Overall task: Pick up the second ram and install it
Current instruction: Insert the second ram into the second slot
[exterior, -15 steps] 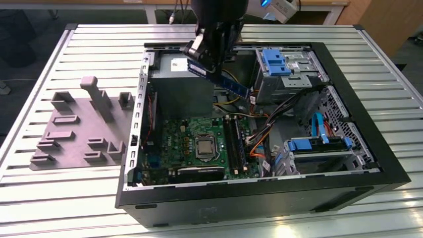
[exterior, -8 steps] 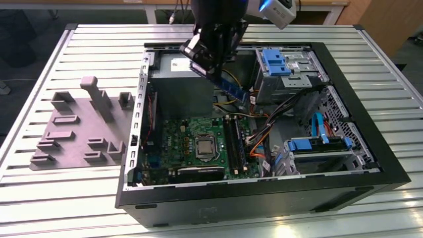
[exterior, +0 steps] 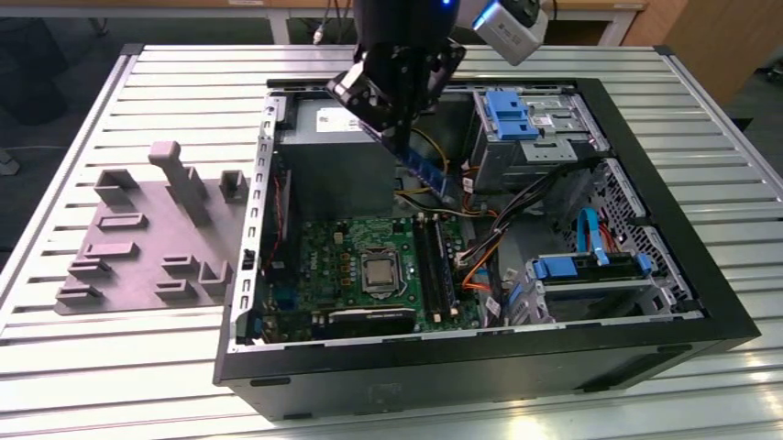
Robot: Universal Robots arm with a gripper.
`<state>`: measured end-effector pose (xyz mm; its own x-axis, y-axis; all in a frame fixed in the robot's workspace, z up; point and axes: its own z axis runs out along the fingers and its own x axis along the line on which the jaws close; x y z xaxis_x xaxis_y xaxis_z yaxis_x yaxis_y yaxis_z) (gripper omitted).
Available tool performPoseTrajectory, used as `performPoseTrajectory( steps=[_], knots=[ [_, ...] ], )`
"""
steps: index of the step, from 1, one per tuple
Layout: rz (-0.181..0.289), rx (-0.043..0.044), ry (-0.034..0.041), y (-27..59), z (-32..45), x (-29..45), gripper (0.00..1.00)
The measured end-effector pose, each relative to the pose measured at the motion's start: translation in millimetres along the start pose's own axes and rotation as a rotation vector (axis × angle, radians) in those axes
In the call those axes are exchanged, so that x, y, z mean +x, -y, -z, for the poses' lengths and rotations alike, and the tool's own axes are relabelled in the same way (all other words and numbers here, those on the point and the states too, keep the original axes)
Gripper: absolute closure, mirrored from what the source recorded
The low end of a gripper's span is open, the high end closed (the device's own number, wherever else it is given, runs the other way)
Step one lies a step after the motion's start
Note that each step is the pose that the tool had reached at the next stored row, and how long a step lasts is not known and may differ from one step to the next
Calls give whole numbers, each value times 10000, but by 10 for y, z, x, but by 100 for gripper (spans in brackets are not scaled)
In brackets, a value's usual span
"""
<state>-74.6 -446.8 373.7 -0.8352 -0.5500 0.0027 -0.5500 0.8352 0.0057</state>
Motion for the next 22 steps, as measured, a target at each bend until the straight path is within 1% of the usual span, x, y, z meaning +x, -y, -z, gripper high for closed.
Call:
performPoseTrajectory(
  steps=[22],
  knots=[
    [-3996, -10, 22, 0, -47, 0, 86]
  ],
)
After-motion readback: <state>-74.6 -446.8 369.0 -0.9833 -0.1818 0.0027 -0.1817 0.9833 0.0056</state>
